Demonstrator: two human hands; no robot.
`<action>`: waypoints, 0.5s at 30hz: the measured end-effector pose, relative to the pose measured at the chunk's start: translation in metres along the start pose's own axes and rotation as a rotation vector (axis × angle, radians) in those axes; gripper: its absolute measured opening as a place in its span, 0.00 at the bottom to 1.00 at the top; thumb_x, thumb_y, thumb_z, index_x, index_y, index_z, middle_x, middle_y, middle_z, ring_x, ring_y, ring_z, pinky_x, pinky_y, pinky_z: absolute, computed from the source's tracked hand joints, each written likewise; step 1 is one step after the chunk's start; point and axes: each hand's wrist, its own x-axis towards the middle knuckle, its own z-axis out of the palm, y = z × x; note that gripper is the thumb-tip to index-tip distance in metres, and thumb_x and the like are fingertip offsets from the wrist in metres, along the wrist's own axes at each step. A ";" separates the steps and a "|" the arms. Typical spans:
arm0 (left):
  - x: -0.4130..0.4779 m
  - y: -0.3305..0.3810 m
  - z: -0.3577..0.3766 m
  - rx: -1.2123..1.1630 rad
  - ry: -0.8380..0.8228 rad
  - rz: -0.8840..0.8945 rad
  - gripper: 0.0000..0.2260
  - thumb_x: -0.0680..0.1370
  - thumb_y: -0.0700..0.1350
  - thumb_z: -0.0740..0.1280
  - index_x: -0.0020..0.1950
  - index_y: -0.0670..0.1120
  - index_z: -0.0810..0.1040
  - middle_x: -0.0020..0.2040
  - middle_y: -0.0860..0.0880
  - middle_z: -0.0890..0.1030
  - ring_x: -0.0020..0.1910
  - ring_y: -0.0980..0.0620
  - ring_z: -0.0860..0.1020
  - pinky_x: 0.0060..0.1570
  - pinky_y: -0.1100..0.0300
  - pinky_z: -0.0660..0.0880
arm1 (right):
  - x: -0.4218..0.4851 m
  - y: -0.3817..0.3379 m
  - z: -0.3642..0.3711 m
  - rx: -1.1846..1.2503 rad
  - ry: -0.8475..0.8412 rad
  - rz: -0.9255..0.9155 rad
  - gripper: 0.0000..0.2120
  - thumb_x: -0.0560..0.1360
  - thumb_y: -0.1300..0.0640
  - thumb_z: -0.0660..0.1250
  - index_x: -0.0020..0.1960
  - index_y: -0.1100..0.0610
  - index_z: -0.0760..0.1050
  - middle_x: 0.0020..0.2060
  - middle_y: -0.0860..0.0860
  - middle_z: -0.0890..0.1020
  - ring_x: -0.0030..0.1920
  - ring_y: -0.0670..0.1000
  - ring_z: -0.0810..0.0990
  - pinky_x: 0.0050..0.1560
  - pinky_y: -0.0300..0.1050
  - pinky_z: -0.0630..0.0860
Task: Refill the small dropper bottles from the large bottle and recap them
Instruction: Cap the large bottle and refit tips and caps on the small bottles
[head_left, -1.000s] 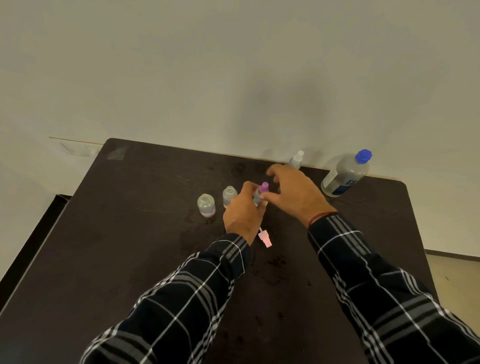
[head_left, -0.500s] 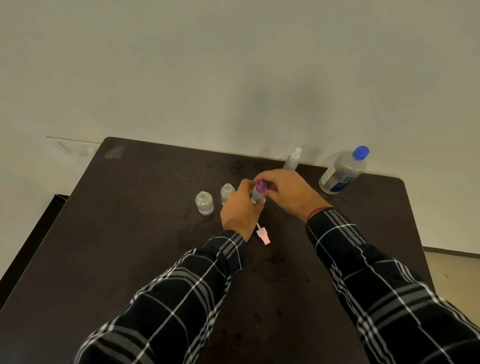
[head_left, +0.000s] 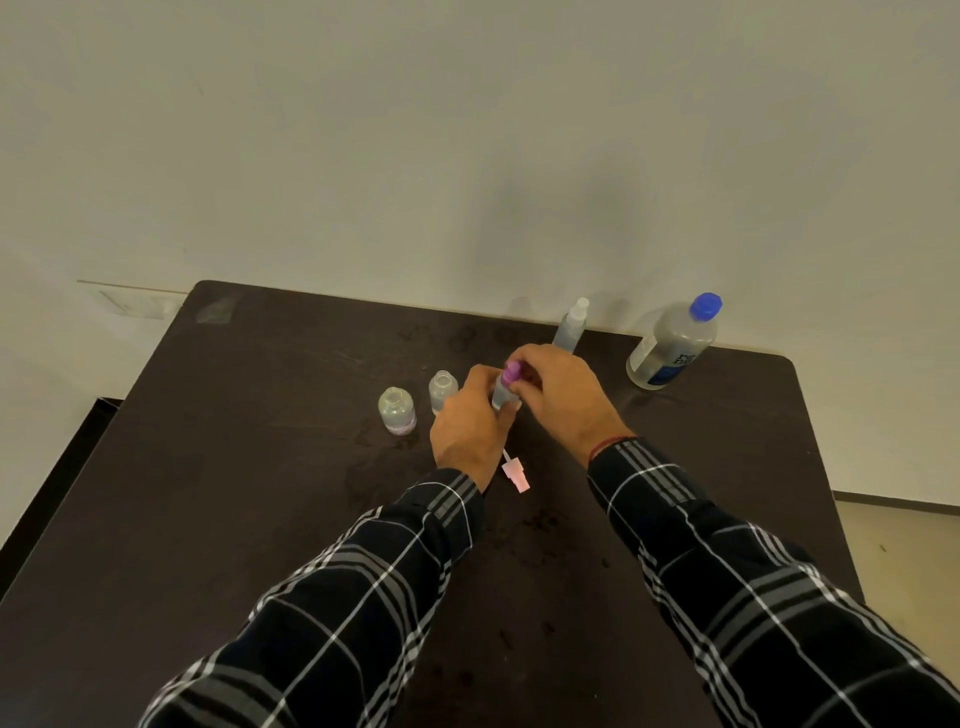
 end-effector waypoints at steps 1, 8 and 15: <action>-0.001 -0.002 0.000 -0.007 0.009 0.017 0.17 0.78 0.53 0.69 0.64 0.53 0.70 0.58 0.49 0.80 0.55 0.47 0.79 0.53 0.49 0.77 | -0.005 0.008 0.007 0.102 0.029 0.044 0.15 0.78 0.57 0.69 0.64 0.55 0.74 0.59 0.53 0.80 0.59 0.51 0.78 0.66 0.51 0.74; 0.001 -0.010 -0.003 0.130 -0.040 0.109 0.23 0.81 0.53 0.64 0.76 0.54 0.66 0.63 0.48 0.79 0.60 0.48 0.77 0.60 0.48 0.75 | -0.015 0.032 0.046 0.380 0.008 0.162 0.25 0.76 0.59 0.71 0.70 0.47 0.70 0.64 0.47 0.79 0.60 0.46 0.79 0.64 0.45 0.75; -0.001 -0.013 -0.008 0.185 -0.065 0.080 0.27 0.83 0.48 0.61 0.80 0.50 0.55 0.63 0.45 0.78 0.60 0.48 0.78 0.60 0.50 0.75 | 0.001 0.031 0.051 0.348 0.126 0.174 0.18 0.77 0.57 0.71 0.65 0.50 0.74 0.59 0.46 0.81 0.55 0.42 0.77 0.60 0.39 0.73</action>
